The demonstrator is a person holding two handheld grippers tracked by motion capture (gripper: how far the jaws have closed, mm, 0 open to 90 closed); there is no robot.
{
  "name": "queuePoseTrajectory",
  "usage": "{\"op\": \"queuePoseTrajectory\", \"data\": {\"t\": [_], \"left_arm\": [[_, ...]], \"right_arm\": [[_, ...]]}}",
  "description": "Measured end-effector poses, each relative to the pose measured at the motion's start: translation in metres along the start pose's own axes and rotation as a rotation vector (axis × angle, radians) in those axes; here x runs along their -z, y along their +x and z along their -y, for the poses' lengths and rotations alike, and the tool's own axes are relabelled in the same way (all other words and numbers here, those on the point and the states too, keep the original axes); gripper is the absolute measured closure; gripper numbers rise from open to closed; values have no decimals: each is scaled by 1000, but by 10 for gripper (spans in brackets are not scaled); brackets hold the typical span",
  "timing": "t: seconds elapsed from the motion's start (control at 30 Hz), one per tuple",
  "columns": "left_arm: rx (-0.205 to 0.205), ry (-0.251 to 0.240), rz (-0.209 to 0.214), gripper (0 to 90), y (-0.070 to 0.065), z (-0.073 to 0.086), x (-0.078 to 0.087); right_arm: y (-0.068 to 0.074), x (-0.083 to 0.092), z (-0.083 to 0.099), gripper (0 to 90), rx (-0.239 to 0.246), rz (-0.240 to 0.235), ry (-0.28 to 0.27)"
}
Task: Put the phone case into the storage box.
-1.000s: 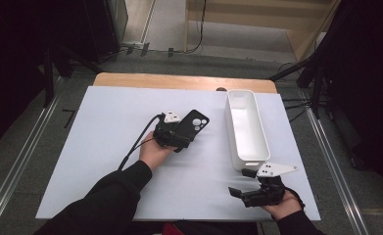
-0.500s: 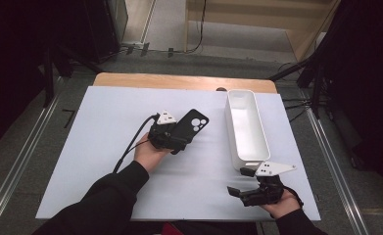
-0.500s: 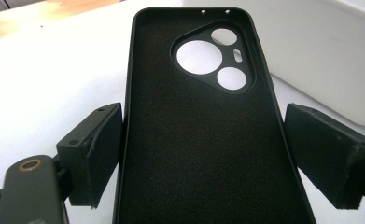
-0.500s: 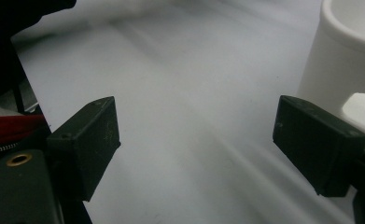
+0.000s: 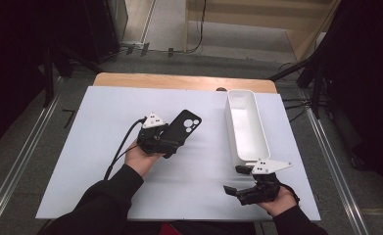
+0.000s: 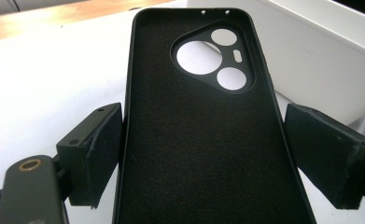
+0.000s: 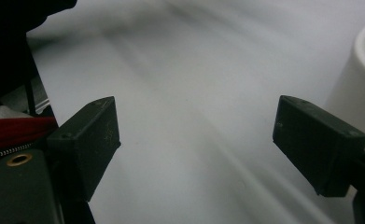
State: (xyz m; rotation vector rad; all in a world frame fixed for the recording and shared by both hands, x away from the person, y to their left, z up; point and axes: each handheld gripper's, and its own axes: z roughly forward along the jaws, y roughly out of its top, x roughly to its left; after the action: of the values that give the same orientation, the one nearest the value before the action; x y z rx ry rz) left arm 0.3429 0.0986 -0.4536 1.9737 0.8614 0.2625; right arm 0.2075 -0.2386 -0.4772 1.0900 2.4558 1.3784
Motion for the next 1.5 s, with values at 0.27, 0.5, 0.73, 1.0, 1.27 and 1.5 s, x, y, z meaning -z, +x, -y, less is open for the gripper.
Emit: {"op": "queuePoseTrajectory", "data": {"t": [0.27,0.5,0.73,1.0,1.27,1.5], "left_arm": [[55,-38,-31,139,4,10,22],[82,-63,-51,139,-1,20,32],[94,-75,-50,138,-8,32,30],[103,-108,-55,138,-16,36,28],[123,-125,-36,138,-18,38,26],[110,-154,-55,138,-23,39,22]], "right_arm": [[4,-3,-7,133,40,-21,-24],[10,-5,-17,140,91,-38,-62],[16,-10,-24,142,109,-53,-52],[15,-11,-32,141,57,-82,-83],[16,-14,-41,140,6,-65,-103],[18,-18,-52,140,-19,-24,-88]]}}
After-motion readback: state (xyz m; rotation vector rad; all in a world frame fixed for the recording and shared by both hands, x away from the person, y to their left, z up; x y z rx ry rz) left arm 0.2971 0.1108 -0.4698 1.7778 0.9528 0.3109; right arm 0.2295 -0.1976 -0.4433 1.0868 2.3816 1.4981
